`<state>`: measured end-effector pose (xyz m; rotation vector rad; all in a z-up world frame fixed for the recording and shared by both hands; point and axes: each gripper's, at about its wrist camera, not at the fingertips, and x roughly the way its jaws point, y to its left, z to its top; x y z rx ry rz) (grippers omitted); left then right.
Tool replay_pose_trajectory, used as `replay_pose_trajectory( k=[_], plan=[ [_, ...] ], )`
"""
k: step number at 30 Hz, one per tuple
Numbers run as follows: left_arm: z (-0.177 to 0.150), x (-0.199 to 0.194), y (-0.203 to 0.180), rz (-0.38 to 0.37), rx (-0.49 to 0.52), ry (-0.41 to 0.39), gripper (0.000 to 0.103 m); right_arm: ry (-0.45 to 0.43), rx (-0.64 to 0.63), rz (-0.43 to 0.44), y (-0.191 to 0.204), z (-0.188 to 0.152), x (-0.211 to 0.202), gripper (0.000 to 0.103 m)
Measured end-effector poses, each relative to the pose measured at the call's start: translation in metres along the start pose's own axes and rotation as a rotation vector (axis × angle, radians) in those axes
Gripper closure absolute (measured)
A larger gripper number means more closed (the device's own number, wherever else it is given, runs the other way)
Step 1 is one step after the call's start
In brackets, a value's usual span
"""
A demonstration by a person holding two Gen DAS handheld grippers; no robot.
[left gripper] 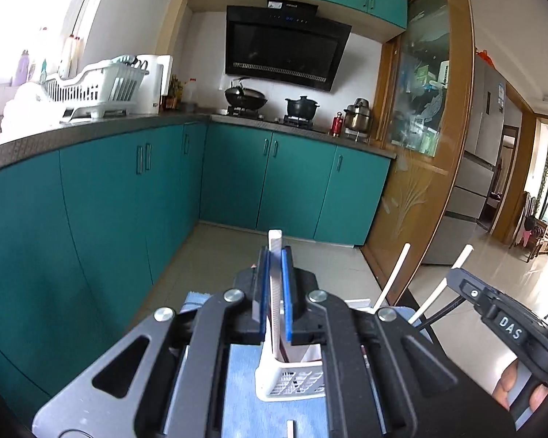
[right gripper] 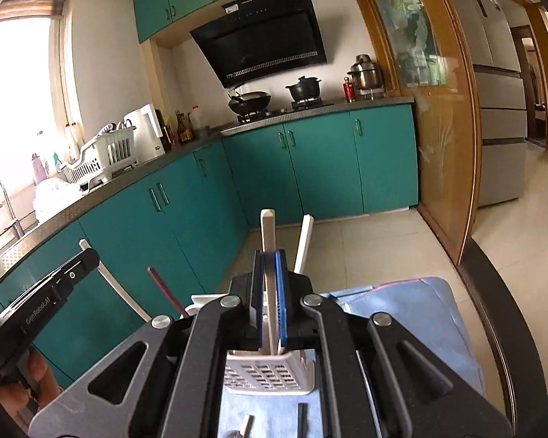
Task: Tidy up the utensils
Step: 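Open both tools to release the chopsticks into the holder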
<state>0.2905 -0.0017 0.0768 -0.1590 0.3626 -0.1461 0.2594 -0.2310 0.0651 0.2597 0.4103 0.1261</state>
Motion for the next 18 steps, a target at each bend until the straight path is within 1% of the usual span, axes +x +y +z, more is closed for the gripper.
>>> replay_pose_trajectory(
  k=[1, 3, 4, 7, 9, 10, 11, 13, 14, 16, 17, 18],
  plan=[
    [-0.002, -0.003, 0.003, 0.003, -0.012, -0.001, 0.094, -0.002, 0.006, -0.004, -0.001, -0.001, -0.004, 0.09],
    [-0.007, -0.01, 0.007, 0.008, -0.02, -0.008, 0.077, -0.033, 0.021, -0.008, -0.006, -0.005, -0.019, 0.07],
    [-0.01, -0.014, 0.008, 0.014, -0.021, -0.013, 0.076, -0.048, 0.023, -0.006, -0.008, -0.007, -0.027, 0.068],
    [-0.028, -0.036, 0.021, 0.034, -0.036, -0.022, 0.069, -0.087, 0.019, -0.003, -0.014, -0.023, -0.063, 0.068],
    [-0.043, -0.048, 0.03, 0.044, -0.053, -0.014, 0.061, -0.106, 0.017, -0.002, -0.021, -0.04, -0.086, 0.068],
    [-0.052, -0.053, 0.034, 0.043, -0.058, 0.0, 0.06, -0.099, 0.019, -0.002, -0.025, -0.054, -0.097, 0.068],
    [-0.068, -0.056, 0.041, 0.038, -0.066, 0.039, 0.06, -0.079, 0.026, -0.003, -0.03, -0.069, -0.104, 0.068],
    [-0.097, -0.053, 0.048, 0.019, -0.071, 0.136, 0.06, 0.009, 0.026, -0.043, -0.039, -0.101, -0.098, 0.063],
    [-0.119, -0.046, 0.049, -0.002, -0.055, 0.226, 0.06, 0.081, 0.017, -0.081, -0.043, -0.116, -0.089, 0.061],
    [-0.152, -0.033, 0.048, -0.028, -0.03, 0.371, 0.061, 0.252, 0.01, -0.152, -0.052, -0.155, -0.061, 0.061],
    [-0.171, -0.026, 0.047, -0.049, -0.023, 0.449, 0.063, 0.308, 0.02, -0.157, -0.055, -0.172, -0.05, 0.061],
    [-0.184, -0.023, 0.046, -0.065, -0.017, 0.492, 0.064, 0.353, 0.037, -0.153, -0.058, -0.186, -0.043, 0.061]
  ],
)
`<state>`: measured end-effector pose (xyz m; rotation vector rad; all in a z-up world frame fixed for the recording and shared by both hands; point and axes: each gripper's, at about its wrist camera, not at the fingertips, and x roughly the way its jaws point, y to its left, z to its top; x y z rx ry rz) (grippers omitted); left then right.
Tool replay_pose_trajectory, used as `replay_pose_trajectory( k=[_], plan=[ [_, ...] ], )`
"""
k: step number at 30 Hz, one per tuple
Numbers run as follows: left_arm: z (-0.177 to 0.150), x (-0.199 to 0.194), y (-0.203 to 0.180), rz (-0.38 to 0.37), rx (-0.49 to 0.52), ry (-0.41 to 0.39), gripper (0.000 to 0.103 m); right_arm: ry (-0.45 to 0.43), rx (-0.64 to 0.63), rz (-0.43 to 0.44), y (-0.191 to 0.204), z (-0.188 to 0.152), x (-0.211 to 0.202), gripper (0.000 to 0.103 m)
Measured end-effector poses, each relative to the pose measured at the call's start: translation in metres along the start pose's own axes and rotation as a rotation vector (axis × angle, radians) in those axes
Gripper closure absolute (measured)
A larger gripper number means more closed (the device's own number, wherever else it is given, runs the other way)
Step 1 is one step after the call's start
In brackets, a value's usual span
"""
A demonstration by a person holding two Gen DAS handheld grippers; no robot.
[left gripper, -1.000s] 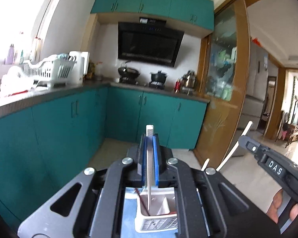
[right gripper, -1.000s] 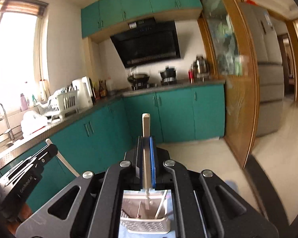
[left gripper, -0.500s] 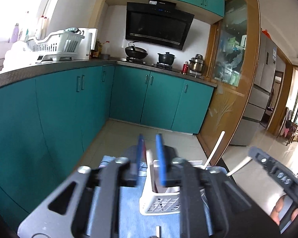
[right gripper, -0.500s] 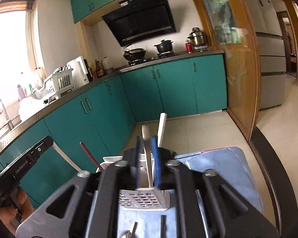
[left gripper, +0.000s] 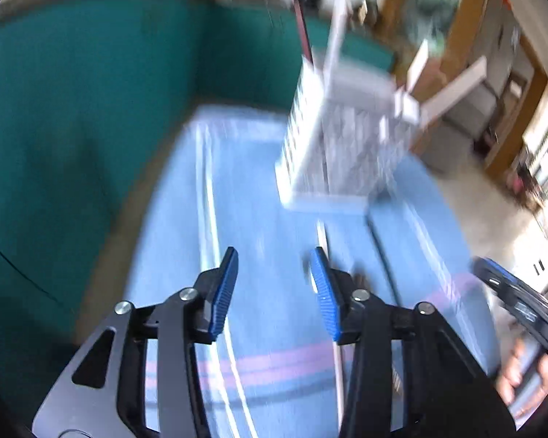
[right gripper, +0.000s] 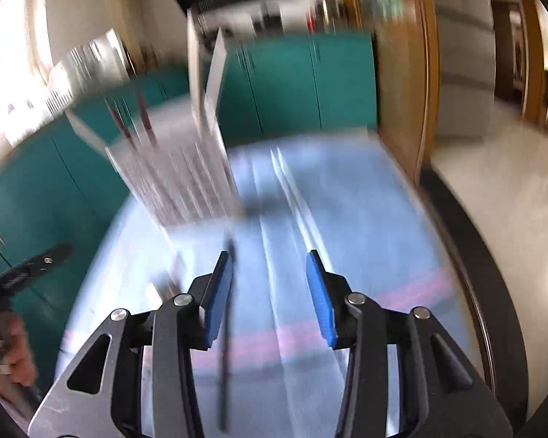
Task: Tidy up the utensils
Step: 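Open both tools to release the chopsticks into the holder, then move both tools back down toward the spoons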
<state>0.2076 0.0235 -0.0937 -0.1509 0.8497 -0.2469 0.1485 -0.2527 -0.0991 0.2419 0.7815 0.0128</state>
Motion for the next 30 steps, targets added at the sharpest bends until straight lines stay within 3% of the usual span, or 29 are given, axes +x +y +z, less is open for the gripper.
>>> replay_pose_trajectory(
  k=[4, 9, 17, 22, 28, 30],
  plan=[
    [-0.02, 0.023, -0.009, -0.016, 0.043, 0.09, 0.068, 0.11, 0.017, 0.026, 0.006, -0.027, 0.026, 0.061],
    [-0.019, 0.038, -0.025, -0.089, 0.063, 0.128, 0.068, 0.119, -0.003, 0.013, 0.012, -0.029, 0.027, 0.06],
    [-0.019, 0.064, -0.047, -0.075, 0.111, 0.198, 0.068, 0.155, 0.011, 0.004, 0.005, -0.033, 0.037, 0.059],
    [-0.017, 0.07, -0.04, -0.077, 0.08, 0.21, 0.076, 0.159, 0.012, 0.008, 0.004, -0.034, 0.037, 0.054],
    [-0.016, 0.06, -0.003, -0.028, -0.005, 0.19, 0.076, 0.157, 0.012, 0.012, 0.005, -0.036, 0.036, 0.052],
    [-0.015, 0.057, 0.009, -0.025, -0.028, 0.184, 0.087, 0.157, 0.009, 0.009, 0.006, -0.035, 0.037, 0.051]
  ],
)
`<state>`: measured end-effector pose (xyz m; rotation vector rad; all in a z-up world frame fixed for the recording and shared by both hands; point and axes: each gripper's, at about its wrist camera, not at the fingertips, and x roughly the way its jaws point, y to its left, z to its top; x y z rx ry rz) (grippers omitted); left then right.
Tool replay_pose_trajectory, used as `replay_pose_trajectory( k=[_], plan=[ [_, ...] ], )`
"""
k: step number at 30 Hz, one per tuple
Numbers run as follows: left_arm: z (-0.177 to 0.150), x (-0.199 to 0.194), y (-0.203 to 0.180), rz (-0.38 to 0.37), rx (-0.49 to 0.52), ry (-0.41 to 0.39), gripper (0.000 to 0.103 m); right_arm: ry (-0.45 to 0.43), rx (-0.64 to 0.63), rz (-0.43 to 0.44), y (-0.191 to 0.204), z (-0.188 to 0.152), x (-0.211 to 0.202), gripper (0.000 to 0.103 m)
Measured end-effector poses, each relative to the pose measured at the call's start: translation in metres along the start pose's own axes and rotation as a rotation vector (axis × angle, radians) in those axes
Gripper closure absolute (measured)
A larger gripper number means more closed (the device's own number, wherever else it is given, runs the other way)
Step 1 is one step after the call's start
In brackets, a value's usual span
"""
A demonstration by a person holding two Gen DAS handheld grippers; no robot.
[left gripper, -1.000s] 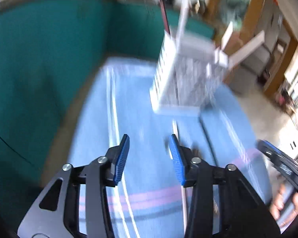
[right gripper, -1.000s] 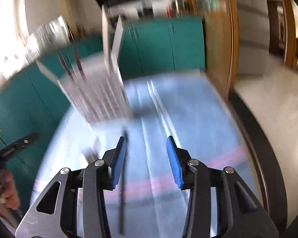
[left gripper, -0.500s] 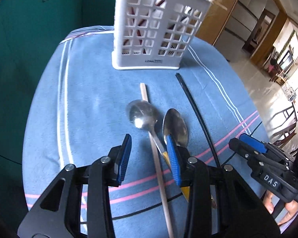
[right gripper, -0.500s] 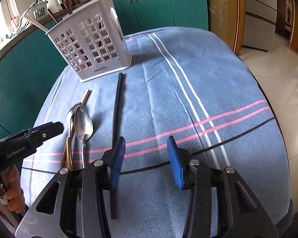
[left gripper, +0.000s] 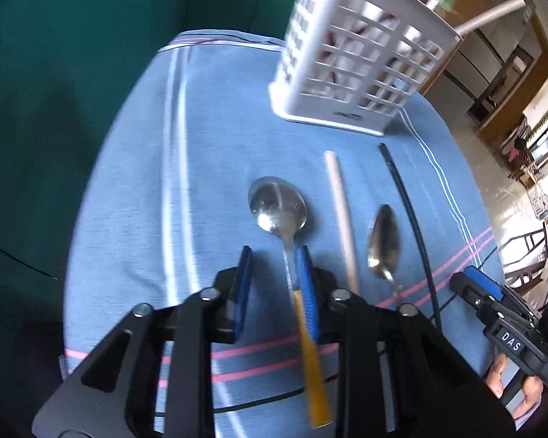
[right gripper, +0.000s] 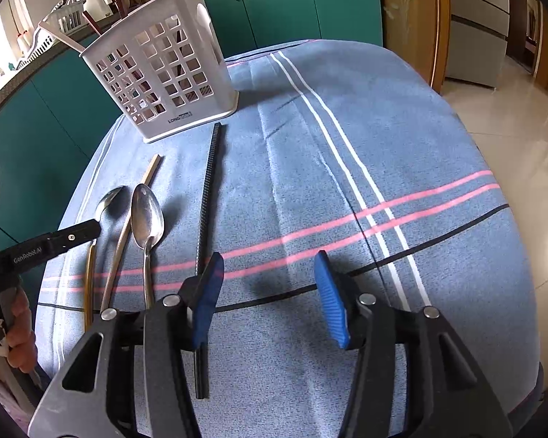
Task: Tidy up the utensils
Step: 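Move both tools back down toward the spoons, then close the left tool on the yellow-handled spoon handle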
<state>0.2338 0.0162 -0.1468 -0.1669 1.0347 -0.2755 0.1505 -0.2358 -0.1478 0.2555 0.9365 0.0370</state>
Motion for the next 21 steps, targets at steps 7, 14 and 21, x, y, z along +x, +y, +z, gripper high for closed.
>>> replay_pose_trajectory(
  k=[7, 14, 21],
  plan=[
    [0.003, -0.008, 0.012, 0.073, -0.042, -0.041, 0.097, 0.0, -0.006, 0.0, 0.003, -0.001, 0.001, 0.048],
    [0.003, -0.023, 0.001, 0.083, -0.011, -0.102, 0.097, 0.0, -0.001, 0.004, 0.002, -0.001, 0.001, 0.046],
    [0.002, -0.028, -0.009, 0.144, 0.03, -0.121, 0.09, 0.0, -0.001, 0.009, 0.003, -0.002, 0.001, 0.044]
  ],
)
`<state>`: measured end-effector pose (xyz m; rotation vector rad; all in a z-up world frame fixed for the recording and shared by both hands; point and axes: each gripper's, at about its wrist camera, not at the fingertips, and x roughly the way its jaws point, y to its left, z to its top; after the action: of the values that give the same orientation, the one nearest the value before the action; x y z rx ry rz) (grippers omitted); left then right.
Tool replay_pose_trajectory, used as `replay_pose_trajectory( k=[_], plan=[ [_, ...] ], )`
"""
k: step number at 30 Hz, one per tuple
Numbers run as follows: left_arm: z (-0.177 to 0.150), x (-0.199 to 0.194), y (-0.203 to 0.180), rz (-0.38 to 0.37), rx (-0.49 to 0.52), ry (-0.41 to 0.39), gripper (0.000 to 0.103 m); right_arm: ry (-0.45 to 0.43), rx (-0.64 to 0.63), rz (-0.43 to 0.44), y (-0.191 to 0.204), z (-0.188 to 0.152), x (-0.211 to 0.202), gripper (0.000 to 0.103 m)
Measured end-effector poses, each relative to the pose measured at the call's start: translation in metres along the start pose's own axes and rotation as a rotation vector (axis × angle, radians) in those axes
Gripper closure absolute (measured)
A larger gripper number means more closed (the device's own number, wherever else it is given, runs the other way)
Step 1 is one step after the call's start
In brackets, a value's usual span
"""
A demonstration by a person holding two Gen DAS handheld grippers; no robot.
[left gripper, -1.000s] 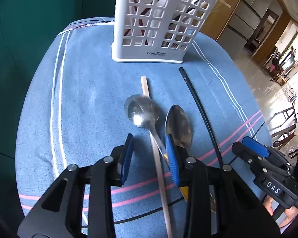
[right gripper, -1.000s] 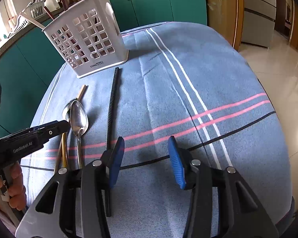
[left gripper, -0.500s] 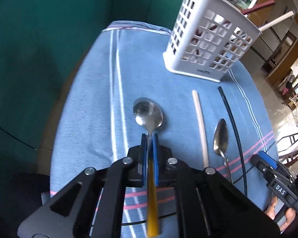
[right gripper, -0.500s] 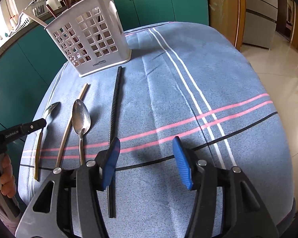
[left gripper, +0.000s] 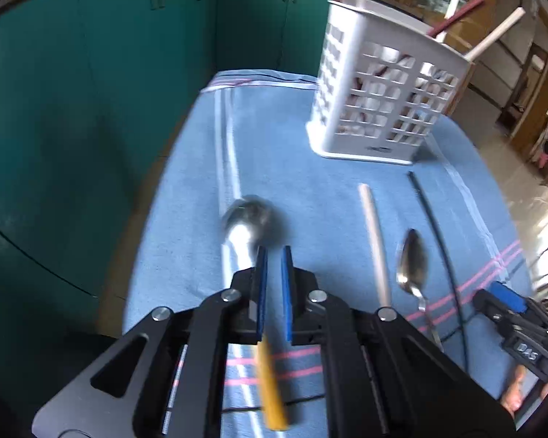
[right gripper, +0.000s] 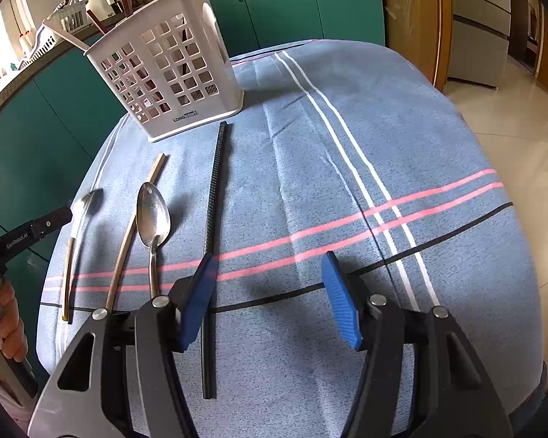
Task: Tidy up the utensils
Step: 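Close the left tool on the yellow-handled spoon handle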
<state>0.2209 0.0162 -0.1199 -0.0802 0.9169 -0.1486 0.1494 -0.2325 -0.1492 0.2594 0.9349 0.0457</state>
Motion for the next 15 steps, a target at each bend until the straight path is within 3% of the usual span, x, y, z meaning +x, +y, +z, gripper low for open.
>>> replay_pose_trajectory(
  k=[2, 8, 12, 15],
  plan=[
    [0.001, -0.002, -0.002, -0.032, -0.002, 0.0, 0.089, 0.0, 0.001, 0.001, 0.0, 0.0, 0.0, 0.044],
    [0.006, 0.004, 0.02, 0.052, -0.053, 0.004, 0.089, -0.001, 0.004, 0.007, -0.003, -0.001, -0.002, 0.043],
    [0.006, 0.016, 0.022, 0.111, -0.023, 0.024, 0.089, -0.004, -0.001, 0.006, -0.001, -0.001, -0.002, 0.039],
    [0.006, 0.021, 0.02, 0.088, -0.019, 0.027, 0.089, -0.004, -0.007, 0.004, -0.001, -0.002, -0.001, 0.038]
  ],
)
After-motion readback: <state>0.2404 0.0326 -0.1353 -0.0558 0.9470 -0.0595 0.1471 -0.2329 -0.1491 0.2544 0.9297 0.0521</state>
